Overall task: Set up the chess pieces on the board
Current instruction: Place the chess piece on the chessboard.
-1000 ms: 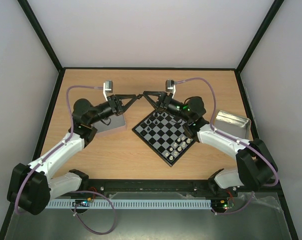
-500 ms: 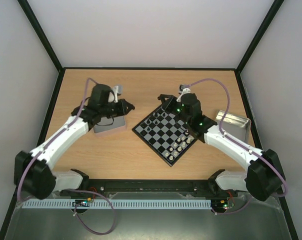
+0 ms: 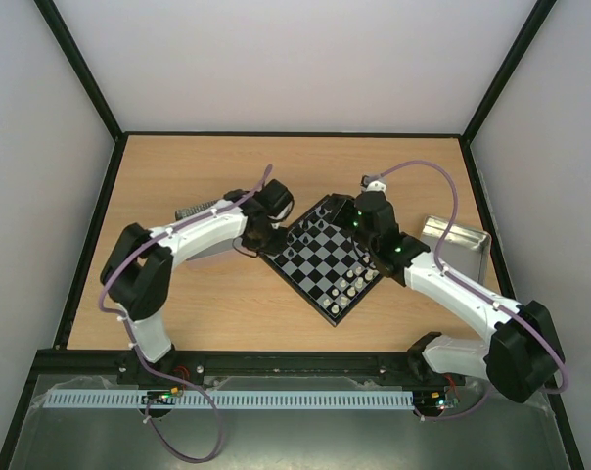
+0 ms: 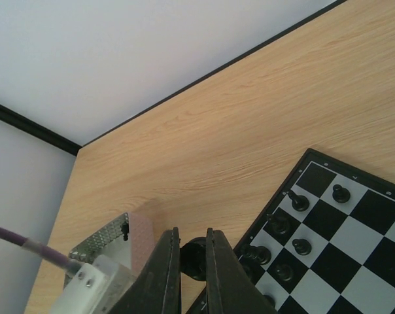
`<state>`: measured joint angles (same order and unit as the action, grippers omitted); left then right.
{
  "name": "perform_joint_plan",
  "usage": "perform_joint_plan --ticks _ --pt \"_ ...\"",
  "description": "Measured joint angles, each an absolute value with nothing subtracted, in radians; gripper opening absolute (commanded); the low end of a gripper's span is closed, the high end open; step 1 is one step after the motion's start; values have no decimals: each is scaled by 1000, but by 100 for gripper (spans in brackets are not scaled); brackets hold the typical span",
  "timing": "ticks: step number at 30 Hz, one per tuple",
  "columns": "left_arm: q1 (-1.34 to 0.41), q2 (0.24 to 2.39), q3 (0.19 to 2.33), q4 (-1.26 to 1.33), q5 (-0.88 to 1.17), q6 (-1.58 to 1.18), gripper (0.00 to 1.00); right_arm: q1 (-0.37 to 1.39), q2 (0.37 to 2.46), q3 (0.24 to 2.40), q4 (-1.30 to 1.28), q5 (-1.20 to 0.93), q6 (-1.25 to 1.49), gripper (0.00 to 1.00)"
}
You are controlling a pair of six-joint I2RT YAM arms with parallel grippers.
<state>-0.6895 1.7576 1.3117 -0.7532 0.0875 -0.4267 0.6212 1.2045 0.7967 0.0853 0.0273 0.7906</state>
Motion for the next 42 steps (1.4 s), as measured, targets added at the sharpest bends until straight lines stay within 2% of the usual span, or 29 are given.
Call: perform_joint_plan --ticks 10,34,42 --pt "-714 1891 1433 -827 -28 -422 5 612 1189 791 78 49 784 2" --pt "-714 1976 1435 -804 -37 -421 11 608 1189 787 77 51 784 2" --pt "-714 1991 1430 -789 -37 -419 36 608 1189 787 77 49 785 3"
